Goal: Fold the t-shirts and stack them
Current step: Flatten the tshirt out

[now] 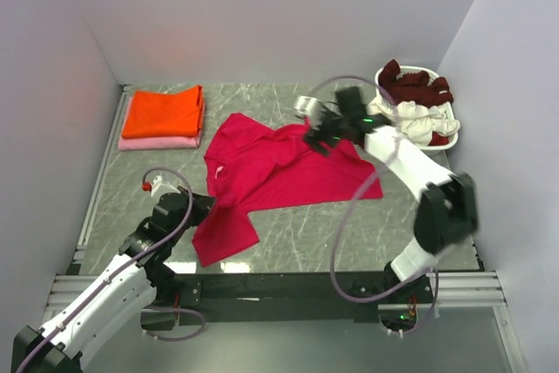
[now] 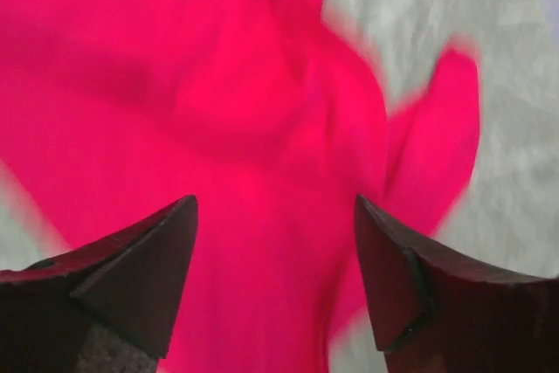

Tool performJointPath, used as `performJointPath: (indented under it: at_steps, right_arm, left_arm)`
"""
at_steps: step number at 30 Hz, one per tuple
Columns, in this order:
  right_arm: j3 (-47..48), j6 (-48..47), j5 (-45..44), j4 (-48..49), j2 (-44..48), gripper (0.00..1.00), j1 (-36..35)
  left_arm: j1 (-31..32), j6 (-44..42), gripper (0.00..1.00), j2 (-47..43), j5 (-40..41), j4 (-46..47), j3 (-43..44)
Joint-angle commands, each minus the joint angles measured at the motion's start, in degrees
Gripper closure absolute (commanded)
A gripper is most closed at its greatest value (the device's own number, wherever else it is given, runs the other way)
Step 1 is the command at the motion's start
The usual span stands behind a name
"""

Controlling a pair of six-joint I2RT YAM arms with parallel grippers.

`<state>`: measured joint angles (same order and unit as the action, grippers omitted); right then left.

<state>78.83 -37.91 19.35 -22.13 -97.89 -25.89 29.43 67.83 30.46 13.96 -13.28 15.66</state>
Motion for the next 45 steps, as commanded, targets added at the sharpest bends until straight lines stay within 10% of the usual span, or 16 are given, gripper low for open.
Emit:
performJointPath:
  at_steps: [1, 9, 24, 30, 36, 45]
  right_arm:
    - [-8.4, -26.5, 16.0, -24.3, 15.2, 0.27, 5.8]
    - [-29.8, -28.3, -1.4, -13.0, 18.8, 0.28, 6.7]
    - [-29.0, -26.9, -7.9, -7.4, 8.2, 0.33, 6.5]
    - [-27.2, -26.1, -8.7, -8.5, 5.6, 0.55, 6.4]
    - [-27.1, -29.7, -6.0, -20.3, 9.9, 1.00, 5.9]
    - [-38.5, -38.0, -5.6, -50.2, 41.1, 0.96, 5.6]
  left_arm:
    - [-0.4, 1.8, 1.00, -1.4, -1.8, 1.8, 0.0]
    - [-0.4, 1.8, 1.00, -5.8, -1.7, -4.2, 3.5]
    - [-0.4, 2.7, 1.00, -8.9, -3.9, -12.2, 8.1]
    - [-0.4, 2.7, 1.00, -9.6, -3.8, -14.5, 10.7]
    - [-0.4, 3.3, 1.00, -9.6, -5.9, -18.2, 13.7]
    - [-0.4, -0.6, 0.99, -7.4, -24.8, -33.8, 22.1]
